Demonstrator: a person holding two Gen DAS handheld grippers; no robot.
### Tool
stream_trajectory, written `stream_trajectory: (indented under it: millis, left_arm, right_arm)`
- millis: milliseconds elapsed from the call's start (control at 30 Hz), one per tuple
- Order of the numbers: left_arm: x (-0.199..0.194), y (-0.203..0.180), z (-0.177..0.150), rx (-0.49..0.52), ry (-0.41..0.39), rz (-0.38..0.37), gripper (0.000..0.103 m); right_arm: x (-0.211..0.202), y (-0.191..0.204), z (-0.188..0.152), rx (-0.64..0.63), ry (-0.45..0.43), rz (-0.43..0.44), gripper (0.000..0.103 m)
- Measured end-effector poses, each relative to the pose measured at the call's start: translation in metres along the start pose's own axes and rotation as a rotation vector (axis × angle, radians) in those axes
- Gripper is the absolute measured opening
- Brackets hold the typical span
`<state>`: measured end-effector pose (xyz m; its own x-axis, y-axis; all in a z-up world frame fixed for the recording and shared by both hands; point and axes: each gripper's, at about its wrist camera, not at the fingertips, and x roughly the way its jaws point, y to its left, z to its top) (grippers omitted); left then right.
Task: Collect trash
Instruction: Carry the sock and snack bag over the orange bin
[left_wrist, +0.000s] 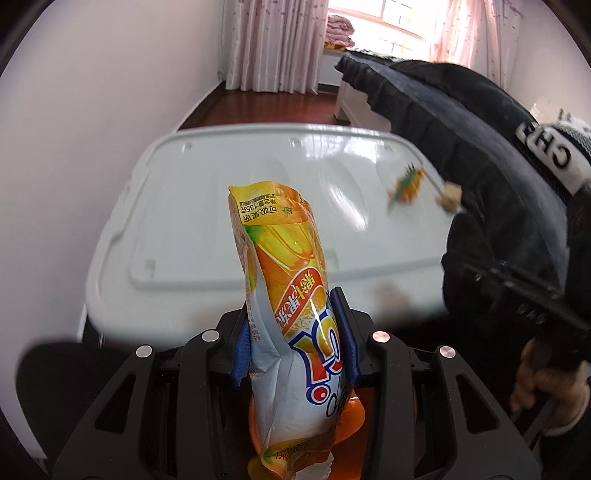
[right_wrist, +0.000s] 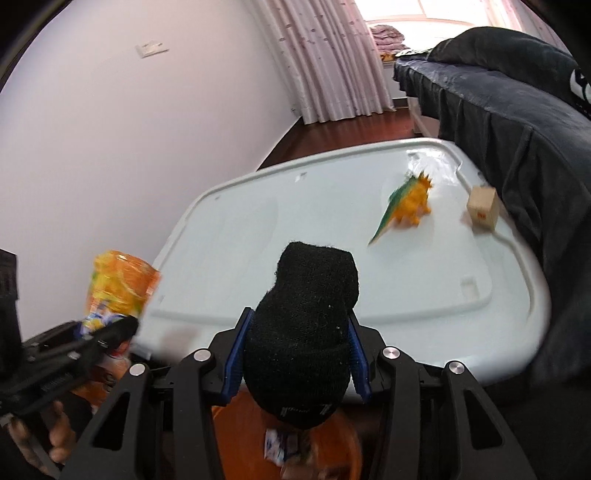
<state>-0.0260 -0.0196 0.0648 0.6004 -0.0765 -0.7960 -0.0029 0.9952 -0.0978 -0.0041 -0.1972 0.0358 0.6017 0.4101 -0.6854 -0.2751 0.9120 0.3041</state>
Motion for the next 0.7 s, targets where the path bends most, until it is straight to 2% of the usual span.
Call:
stream_trajectory:
  millis: [100,200,367,700]
  left_arm:
    - [0.007,0.003,-0.029,-0.014,0.039,-0.033,0.038]
    - [0.02,0.007,-0.055,-0.01,0.099,-0.021,0.038]
    - [0.031,0.016,-0.059,-0.041,0.14,-0.014,0.038]
    - [0.04,0.008,-0.068,-0.009,0.191,-0.015,0.038]
  right_arm:
    - [-0.017,0.017,-0.03,-0.037,-0.014,0.003,0.046]
    - [-0.022,0.025,-0.055,-0.055,-0.025,-0.007,0.047]
    - [-0.007,0.02,-0.072,-0.013,0.043,-0.031,0.047]
    - [-0.002,0.032,-0.08,-0.06,0.098,-0.002,0.047]
